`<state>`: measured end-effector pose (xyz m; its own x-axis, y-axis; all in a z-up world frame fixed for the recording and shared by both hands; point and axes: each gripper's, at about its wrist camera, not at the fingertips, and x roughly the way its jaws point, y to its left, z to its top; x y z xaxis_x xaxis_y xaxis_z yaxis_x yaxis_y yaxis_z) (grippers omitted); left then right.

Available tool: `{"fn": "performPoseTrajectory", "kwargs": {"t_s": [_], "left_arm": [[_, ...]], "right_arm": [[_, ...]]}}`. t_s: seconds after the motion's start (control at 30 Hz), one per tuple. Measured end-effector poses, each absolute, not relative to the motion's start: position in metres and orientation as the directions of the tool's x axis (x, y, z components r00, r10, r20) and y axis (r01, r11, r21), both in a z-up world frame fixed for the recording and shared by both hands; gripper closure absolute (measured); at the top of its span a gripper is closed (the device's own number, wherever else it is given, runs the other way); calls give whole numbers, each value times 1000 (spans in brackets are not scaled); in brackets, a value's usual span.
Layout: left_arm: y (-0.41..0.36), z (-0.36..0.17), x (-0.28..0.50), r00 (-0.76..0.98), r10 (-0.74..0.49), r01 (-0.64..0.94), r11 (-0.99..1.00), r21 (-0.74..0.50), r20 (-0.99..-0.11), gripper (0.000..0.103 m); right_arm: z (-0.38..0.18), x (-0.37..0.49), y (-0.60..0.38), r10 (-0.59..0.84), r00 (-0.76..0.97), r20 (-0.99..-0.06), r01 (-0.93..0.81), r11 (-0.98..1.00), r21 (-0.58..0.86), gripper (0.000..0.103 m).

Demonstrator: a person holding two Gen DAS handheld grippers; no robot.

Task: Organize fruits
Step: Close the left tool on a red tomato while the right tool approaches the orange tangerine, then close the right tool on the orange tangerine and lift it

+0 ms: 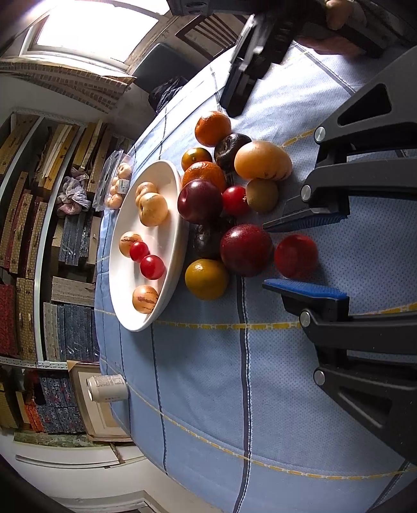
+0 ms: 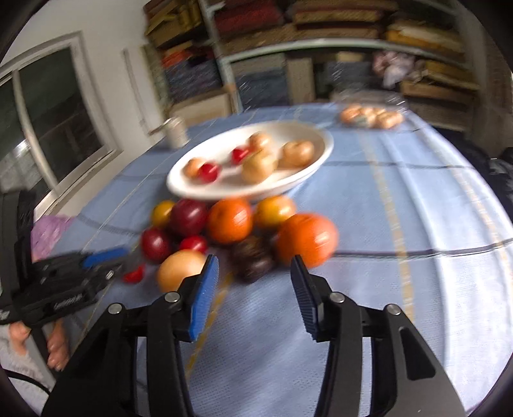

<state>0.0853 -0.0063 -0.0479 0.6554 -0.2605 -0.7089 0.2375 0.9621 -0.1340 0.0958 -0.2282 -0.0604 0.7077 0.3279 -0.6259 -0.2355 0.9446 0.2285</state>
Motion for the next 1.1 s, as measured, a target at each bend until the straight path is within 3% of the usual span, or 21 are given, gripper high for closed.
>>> {"fn": "performPoseTrajectory", "kwargs": {"t_s": [0.3,0.5,1.0,1.1], "left_arm": [[-6,-48,85,651,-263,239,961,-137,-712,73],[-8,-49,86,647,-264,245,960,-132,-715,73],[-8,-49,85,660,-242,235,966,-110,-711,73],[-8,-47,84,677,-226,226,969,-94,-701,79]], "right_arm": [[-72,138,-239,241,674,-698,-129,969,210,55],[-84,156,-244,279,632,-723,-108,955,275,55],[-87,156,-249,320,622,-714,-111,939,325,56],[-86,153,-252,322,630,-707,-108,938,331,56]]}}
